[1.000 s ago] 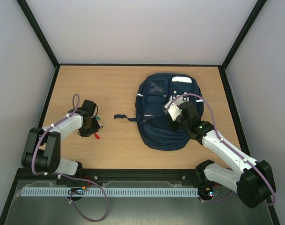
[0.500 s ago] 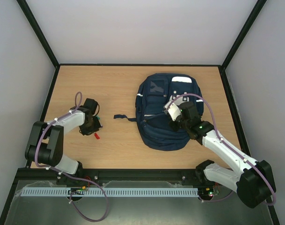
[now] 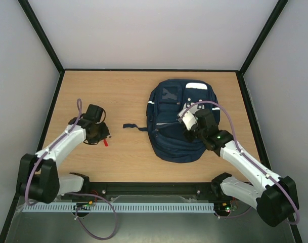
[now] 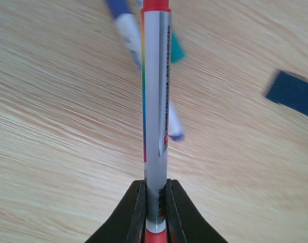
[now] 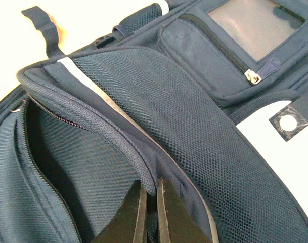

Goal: Pack the student bag
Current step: Pick up the stationery from the center of the board, then place the stationery in the student bag.

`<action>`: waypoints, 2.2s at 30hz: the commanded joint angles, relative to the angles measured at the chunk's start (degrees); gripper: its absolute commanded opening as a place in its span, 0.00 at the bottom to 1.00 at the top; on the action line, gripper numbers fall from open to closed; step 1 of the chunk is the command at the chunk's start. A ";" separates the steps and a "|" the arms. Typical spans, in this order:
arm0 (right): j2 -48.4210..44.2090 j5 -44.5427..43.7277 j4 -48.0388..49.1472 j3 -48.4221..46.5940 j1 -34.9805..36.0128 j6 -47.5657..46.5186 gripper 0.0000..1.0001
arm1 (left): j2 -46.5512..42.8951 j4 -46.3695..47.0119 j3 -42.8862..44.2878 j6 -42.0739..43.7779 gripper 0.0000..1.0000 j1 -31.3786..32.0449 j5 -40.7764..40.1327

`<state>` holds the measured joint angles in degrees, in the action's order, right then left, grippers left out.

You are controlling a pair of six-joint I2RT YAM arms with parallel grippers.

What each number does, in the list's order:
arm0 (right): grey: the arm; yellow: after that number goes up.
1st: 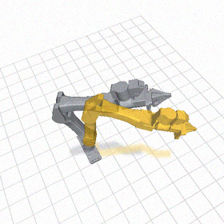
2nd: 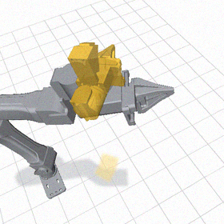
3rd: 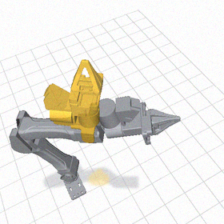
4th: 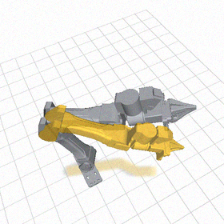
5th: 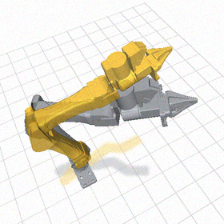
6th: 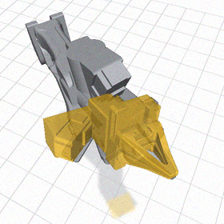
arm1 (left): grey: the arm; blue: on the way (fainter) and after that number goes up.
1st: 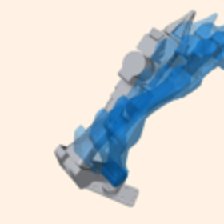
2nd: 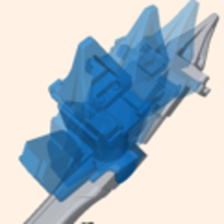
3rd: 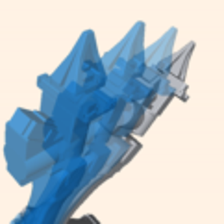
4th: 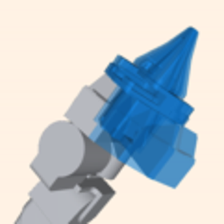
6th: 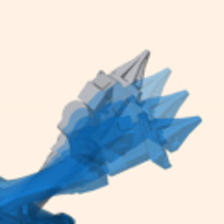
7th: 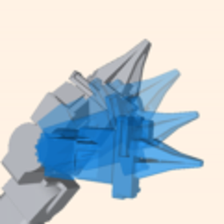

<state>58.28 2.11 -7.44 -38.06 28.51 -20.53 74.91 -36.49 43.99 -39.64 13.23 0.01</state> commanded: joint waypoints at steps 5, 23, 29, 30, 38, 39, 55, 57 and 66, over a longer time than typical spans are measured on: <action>-1.94 6.29 -8.22 -9.97 -0.13 0.37 0.01 | -12.29 2.24 3.90 0.84 0.02 12.64 10.40; 10.43 10.22 -17.73 -27.82 -0.12 5.51 0.01 | -9.36 33.57 1.91 -4.93 0.02 49.77 11.69; 11.08 10.92 -18.69 -29.77 -0.12 6.50 0.01 | -1.79 35.87 5.11 -12.65 0.02 49.94 6.53; 10.90 11.35 -19.01 -30.01 -0.12 6.63 0.01 | 0.09 35.92 6.01 -14.68 0.02 49.74 6.12; 9.83 14.19 -20.86 -28.96 -0.12 7.54 0.01 | 9.27 42.98 7.03 -26.84 0.02 46.18 4.50; 9.53 14.35 -20.60 -28.54 -0.15 7.66 0.01 | 9.48 43.70 7.07 -28.02 0.02 45.98 3.09; 7.65 16.42 -19.03 -25.73 -0.12 9.20 0.01 | 14.31 62.05 7.55 -39.08 0.02 44.16 -3.65; 7.35 16.44 -19.09 -25.50 -0.12 9.20 0.01 | 15.16 58.89 9.13 -40.46 0.02 44.20 -4.68; 6.52 16.58 -19.20 -24.91 -0.18 9.20 0.01 | 15.20 57.44 6.39 -52.40 0.02 44.39 -17.54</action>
<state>67.72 14.57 -29.47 -63.07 28.12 -12.62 90.11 19.79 50.94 -86.04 57.82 -9.56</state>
